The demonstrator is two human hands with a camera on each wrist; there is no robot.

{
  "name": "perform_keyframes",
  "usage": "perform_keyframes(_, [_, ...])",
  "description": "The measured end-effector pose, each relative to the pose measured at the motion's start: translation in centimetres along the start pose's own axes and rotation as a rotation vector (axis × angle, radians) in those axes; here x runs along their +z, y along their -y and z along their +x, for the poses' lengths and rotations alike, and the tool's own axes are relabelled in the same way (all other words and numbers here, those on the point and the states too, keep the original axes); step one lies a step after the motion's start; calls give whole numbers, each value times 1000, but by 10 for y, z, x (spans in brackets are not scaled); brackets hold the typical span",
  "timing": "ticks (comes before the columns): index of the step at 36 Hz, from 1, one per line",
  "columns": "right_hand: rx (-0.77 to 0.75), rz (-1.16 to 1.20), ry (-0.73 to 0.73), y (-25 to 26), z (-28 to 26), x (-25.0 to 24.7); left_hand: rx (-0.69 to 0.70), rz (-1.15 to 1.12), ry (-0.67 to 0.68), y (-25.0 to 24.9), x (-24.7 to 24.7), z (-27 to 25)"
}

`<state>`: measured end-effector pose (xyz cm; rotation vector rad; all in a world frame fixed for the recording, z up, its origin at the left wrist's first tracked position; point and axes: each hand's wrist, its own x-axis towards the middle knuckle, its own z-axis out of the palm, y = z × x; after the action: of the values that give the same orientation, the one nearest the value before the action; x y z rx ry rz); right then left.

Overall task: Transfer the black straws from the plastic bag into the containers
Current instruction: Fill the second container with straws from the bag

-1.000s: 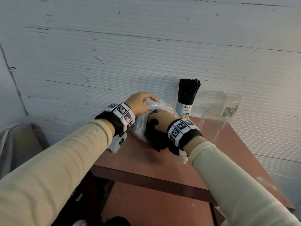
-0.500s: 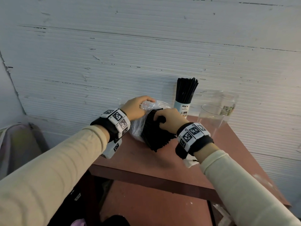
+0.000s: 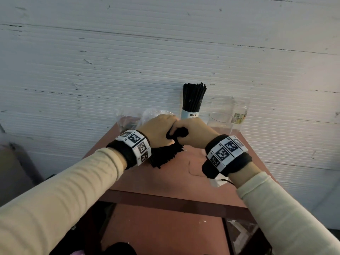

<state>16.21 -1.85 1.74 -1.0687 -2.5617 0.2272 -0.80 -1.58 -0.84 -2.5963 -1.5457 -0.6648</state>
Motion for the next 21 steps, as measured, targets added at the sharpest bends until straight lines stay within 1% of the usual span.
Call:
perform_keyframes(6, [-5,83,-25,-9,-18,-15,47,-73,-57,-13,7,16])
perform_keyframes(8, [-20,103,-56,-12,-26,-22,53,-136,-70,-17,6,20])
perform_keyframes(11, [-42,173,-120,-15,-40,-37,35,-274,-88,-25,3,24])
perform_keyframes(13, [-44,217,-163,-14,-50,-50,-10,-359,-91,-32,-1,25])
perform_keyframes(16, [-14,339,-267,-12,-63,-72,-75,-471,-133,-45,-4,30])
perform_keyframes(18, [-15,386,-380,-9,-69,-86,-107,-504,-187,-54,-7,34])
perform_keyframes(19, [-25,398,-442,-7,-71,-92,-112,-532,-196,-60,-10,36])
perform_keyframes(21, [-43,421,-560,-3,-72,-100,-117,-627,-166,-72,-14,40])
